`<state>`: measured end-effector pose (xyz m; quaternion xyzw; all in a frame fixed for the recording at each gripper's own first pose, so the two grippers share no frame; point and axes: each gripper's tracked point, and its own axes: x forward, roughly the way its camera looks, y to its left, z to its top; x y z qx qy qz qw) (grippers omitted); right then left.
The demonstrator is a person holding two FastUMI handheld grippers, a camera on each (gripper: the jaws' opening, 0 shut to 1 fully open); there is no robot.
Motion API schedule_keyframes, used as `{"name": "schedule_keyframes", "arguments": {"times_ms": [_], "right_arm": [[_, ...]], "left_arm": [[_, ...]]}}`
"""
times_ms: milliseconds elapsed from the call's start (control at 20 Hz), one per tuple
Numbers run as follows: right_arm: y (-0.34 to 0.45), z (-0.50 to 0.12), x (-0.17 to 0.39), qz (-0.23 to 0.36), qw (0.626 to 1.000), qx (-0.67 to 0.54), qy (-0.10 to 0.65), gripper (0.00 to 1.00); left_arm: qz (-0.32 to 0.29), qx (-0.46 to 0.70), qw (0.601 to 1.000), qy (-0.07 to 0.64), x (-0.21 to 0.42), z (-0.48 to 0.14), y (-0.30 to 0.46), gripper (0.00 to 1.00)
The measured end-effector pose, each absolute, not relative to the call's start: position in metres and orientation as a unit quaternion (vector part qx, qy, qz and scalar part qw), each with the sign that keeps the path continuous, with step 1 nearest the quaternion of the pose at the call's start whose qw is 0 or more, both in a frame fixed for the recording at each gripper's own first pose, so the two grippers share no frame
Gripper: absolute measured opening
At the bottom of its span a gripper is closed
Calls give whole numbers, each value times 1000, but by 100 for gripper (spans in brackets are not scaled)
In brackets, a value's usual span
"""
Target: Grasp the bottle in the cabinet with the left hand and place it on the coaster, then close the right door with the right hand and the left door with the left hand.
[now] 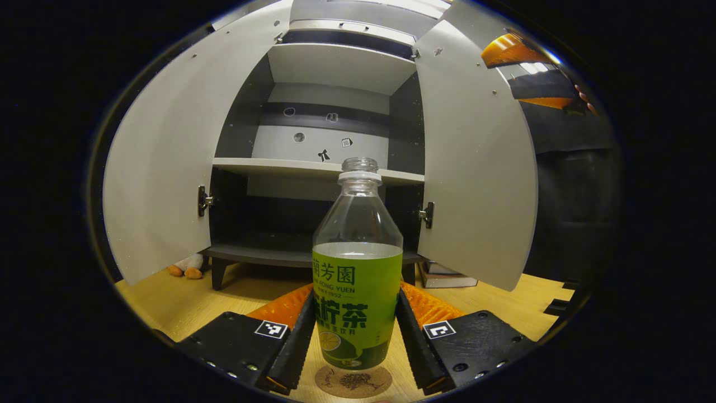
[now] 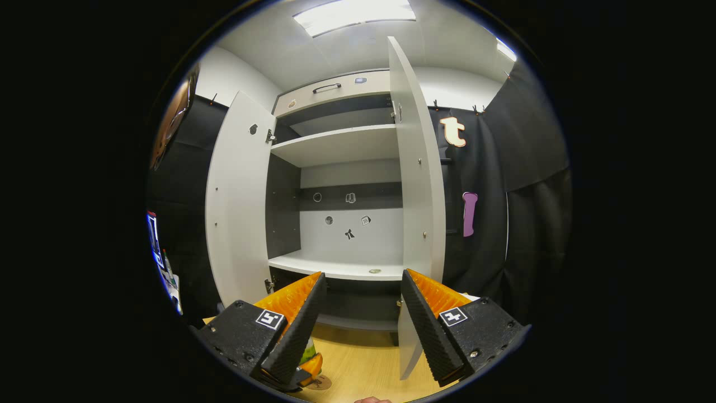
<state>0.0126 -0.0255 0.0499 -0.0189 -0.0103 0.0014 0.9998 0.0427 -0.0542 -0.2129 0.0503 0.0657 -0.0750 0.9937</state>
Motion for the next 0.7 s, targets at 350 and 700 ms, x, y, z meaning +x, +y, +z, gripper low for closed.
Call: {"name": "schedule_keyframes", "arguments": {"times_ms": [350,700], "right_arm": [[-21,42,20,3,999,-33,13,83],[-13,36,26,9,998,-48,26,83]], "left_arm": [[-89,64,991,75,25,-248,-62,73],[-88,67,991,77,28,-262,-59,73]]}}
